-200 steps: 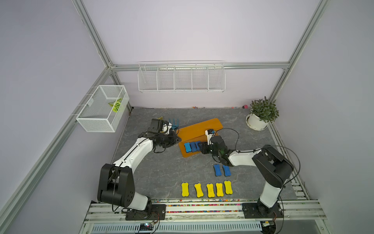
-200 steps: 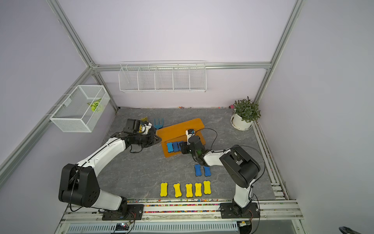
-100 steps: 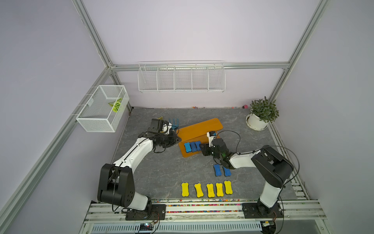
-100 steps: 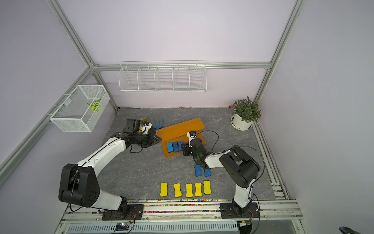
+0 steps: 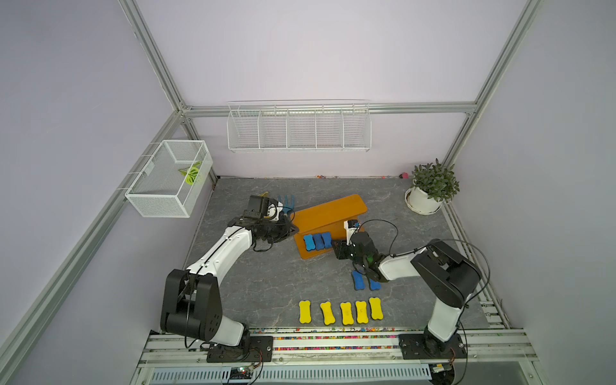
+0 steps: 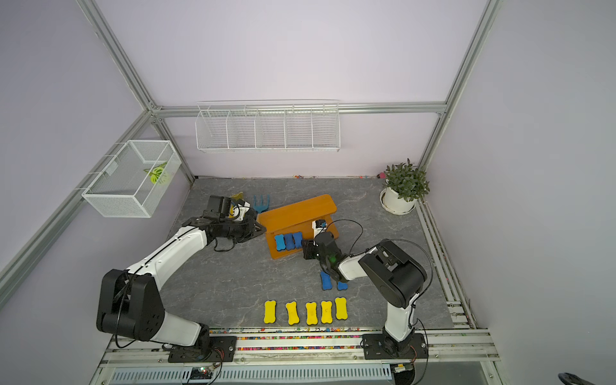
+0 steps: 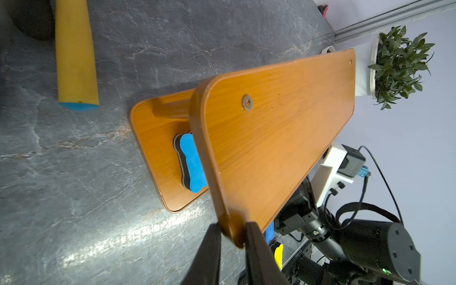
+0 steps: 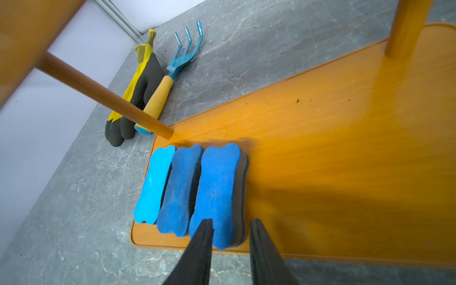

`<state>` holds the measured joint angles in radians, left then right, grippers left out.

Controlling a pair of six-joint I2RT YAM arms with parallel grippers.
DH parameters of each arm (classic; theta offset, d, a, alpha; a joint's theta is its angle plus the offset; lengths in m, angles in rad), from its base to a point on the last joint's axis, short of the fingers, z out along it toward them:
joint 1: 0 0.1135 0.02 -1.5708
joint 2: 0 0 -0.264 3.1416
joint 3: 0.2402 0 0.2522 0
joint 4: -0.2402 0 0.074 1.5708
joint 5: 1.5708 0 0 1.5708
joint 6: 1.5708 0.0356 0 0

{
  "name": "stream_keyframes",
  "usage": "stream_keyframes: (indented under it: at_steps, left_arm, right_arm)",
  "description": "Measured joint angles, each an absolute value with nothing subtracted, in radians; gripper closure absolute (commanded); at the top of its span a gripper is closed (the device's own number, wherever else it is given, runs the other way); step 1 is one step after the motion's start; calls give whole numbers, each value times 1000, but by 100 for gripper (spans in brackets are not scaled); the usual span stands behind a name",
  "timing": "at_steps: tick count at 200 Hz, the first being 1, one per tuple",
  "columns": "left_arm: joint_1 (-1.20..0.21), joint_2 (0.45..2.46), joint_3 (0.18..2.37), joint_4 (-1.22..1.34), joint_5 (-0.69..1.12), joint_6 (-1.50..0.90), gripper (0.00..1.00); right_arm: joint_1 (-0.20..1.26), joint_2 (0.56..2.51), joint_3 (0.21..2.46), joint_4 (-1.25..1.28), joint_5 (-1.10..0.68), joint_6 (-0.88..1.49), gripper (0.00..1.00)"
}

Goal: Remove the whiteboard erasers from the shelf
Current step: Pick up the whiteboard eraser from the shelf.

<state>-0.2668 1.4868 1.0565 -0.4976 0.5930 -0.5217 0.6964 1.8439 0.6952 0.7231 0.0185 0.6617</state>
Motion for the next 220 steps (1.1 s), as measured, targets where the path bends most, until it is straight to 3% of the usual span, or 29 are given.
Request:
stream_keyframes:
  at_steps: [220]
  left_arm:
    - [-267,1486,1056,-498,593,-520,78]
  right_arm:
    - [696,1893,748,740,6,693,67]
